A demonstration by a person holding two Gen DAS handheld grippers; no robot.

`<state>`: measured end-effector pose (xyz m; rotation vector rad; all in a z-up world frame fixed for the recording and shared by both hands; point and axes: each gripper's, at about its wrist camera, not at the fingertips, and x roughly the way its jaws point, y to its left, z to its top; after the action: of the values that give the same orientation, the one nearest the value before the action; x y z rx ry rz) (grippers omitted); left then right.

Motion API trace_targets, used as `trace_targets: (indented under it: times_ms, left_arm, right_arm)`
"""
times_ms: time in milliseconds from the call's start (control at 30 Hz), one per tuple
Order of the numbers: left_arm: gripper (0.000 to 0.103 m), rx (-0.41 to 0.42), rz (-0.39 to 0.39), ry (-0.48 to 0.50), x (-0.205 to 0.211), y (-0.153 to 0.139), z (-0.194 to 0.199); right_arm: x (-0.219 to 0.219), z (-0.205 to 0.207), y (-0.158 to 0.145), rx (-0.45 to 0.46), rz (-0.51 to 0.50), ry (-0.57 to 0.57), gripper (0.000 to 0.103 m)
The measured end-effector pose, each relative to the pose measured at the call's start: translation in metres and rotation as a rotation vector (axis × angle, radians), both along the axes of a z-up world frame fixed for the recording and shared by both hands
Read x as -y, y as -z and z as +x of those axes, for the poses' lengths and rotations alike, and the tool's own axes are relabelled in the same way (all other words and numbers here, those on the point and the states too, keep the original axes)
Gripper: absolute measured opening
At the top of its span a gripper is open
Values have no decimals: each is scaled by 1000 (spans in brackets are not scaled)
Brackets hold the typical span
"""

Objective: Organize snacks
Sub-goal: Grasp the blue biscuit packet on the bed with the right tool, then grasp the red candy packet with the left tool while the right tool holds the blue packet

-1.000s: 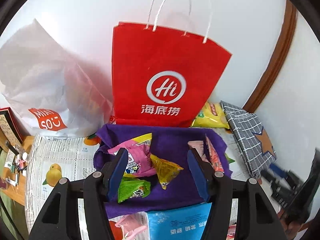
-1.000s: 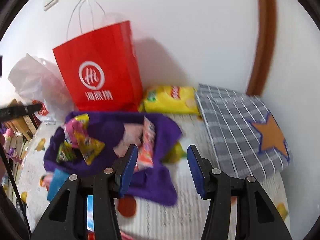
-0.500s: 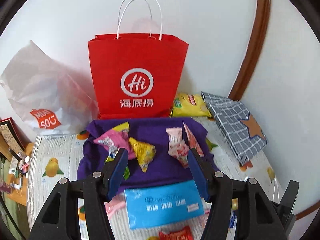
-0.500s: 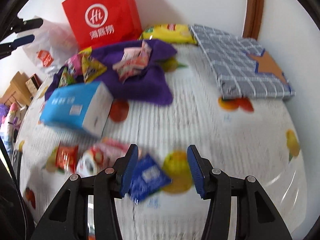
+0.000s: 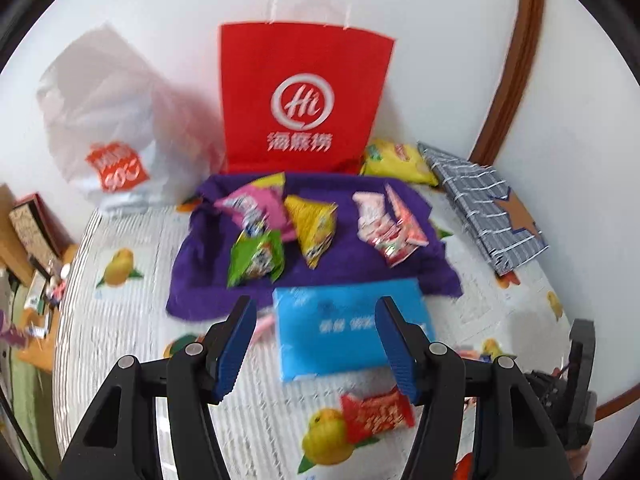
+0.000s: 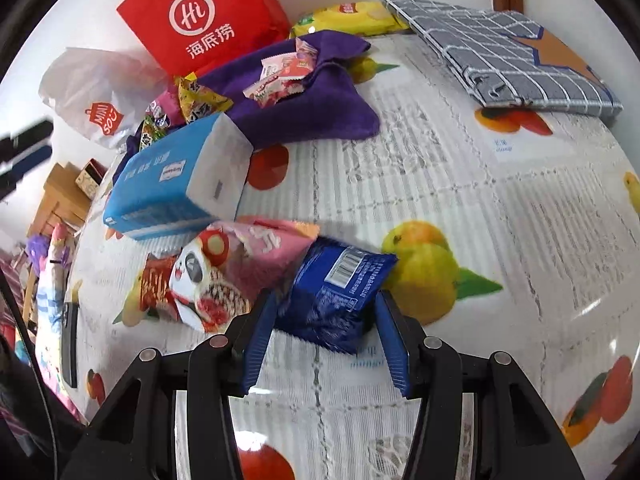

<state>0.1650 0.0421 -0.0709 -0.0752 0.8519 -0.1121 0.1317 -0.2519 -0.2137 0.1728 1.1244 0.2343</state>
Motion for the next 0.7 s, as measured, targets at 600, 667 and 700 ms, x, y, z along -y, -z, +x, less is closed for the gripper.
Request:
trace_targets:
  times_ms: [600, 667, 700]
  left_arm:
    - [59, -155, -67, 7, -4, 84, -27]
    - [59, -165, -82, 25, -1, 94, -31]
    - [59, -167, -104, 35, 0, 101, -34]
  right_arm:
    - [3, 7, 11, 180, -250, 12, 45]
    - [9, 8, 12, 201, -261, 24, 45]
    - [11, 8, 12, 209, -264, 27, 45]
